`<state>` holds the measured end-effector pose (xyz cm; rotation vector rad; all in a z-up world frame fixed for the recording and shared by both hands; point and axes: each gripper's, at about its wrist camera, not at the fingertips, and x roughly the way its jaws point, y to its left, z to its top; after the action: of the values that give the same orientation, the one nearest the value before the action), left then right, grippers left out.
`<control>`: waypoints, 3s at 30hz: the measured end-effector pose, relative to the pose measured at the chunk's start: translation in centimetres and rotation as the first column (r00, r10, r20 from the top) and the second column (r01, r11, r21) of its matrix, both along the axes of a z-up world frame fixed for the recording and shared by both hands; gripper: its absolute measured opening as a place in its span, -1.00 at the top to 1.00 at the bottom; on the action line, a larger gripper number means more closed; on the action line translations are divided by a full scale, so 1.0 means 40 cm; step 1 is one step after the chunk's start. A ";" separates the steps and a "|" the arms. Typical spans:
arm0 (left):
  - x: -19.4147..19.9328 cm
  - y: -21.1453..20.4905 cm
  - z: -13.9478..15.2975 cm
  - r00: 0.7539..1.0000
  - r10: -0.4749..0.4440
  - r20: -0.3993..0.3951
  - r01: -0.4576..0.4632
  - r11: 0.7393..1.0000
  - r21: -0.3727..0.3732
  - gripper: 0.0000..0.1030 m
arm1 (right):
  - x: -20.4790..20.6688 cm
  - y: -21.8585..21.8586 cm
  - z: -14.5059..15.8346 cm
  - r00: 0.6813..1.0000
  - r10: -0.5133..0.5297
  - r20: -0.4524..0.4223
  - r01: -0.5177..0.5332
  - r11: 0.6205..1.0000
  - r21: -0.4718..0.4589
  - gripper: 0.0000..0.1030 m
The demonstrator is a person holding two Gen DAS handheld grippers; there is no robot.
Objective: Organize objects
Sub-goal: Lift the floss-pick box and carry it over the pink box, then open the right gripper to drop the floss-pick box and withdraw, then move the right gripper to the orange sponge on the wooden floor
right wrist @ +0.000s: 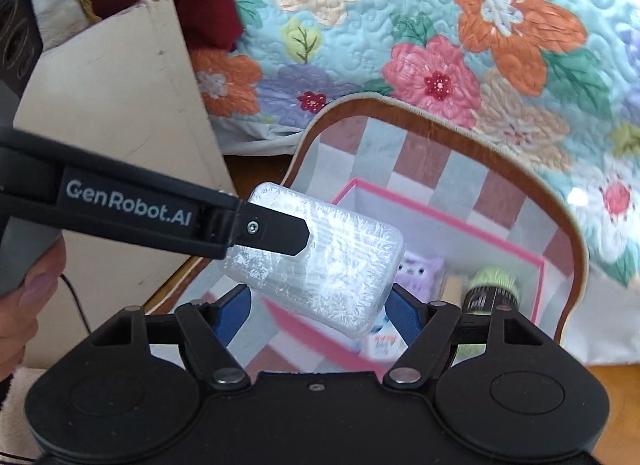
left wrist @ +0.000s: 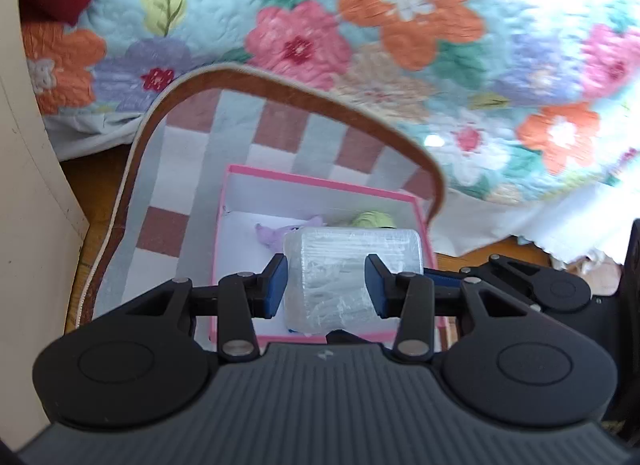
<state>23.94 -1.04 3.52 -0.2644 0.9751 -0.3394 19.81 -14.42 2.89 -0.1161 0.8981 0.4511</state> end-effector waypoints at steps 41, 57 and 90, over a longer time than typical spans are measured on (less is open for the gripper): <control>0.115 -0.129 -0.282 0.986 0.019 -0.164 0.031 0.954 0.298 0.17 | 0.152 -0.085 -0.382 0.975 -0.004 -0.222 0.052 0.977 0.208 -0.40; -0.199 -0.222 0.063 0.958 -0.273 -0.092 0.288 0.920 0.266 0.10 | -0.188 -0.228 0.013 0.996 0.053 -0.071 -0.044 0.991 0.126 -0.25; -0.572 -0.510 -0.180 0.771 -0.574 -0.277 0.622 0.771 0.133 0.21 | -0.688 -0.470 -0.222 0.955 -0.088 -0.284 0.074 0.995 -0.061 -0.25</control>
<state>1.07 -21.43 -3.68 0.2373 1.3018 -0.8019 -7.71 -33.23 -6.00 -0.0595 1.1960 0.3738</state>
